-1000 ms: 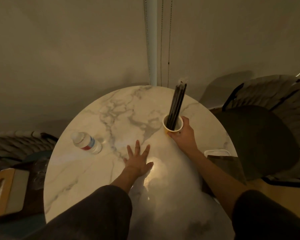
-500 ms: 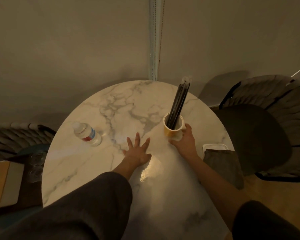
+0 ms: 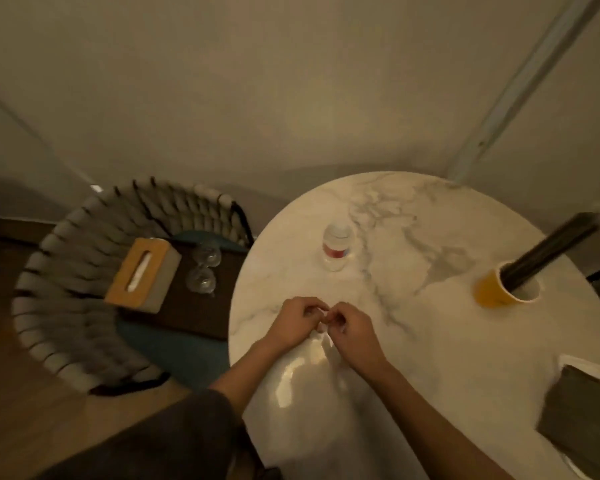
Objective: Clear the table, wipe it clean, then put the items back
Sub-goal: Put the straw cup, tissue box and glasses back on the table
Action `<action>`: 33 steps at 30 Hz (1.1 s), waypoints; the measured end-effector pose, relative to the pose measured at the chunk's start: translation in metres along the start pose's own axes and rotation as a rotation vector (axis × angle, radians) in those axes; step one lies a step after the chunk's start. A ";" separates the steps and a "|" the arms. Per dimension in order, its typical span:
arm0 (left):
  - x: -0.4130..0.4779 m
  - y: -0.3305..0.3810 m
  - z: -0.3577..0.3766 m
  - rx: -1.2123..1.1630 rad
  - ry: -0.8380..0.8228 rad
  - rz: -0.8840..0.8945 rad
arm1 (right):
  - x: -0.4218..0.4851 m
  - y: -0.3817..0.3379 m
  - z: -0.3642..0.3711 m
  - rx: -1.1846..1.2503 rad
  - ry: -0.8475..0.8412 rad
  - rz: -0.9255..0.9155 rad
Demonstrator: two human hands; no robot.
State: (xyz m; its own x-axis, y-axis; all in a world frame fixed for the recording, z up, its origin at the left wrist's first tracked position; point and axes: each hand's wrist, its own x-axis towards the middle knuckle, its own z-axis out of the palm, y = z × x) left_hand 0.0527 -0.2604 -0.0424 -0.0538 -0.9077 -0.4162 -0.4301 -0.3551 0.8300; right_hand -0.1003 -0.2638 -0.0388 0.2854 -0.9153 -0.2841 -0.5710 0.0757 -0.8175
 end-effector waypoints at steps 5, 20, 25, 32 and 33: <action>-0.031 -0.090 -0.130 -0.100 0.267 -0.294 | 0.082 -0.074 0.098 -0.432 -0.169 -0.097; 0.021 -0.301 -0.329 0.152 0.390 -0.745 | 0.195 -0.083 0.192 -1.053 -0.128 0.096; 0.068 -0.330 -0.351 0.281 0.403 -0.710 | 0.198 -0.082 0.192 -1.104 -0.138 0.106; 0.112 -0.354 -0.359 0.418 0.290 -0.837 | 0.201 -0.081 0.194 -1.138 -0.130 0.121; 0.112 -0.358 -0.361 0.418 0.294 -0.857 | 0.201 -0.082 0.194 -1.140 -0.130 0.129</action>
State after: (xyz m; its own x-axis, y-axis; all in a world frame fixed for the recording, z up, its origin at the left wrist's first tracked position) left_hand 0.5264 -0.3159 -0.2525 0.6246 -0.4210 -0.6578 -0.5048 -0.8603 0.0712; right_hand 0.1536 -0.3773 -0.1265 0.2136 -0.8742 -0.4360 -0.9463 -0.2961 0.1302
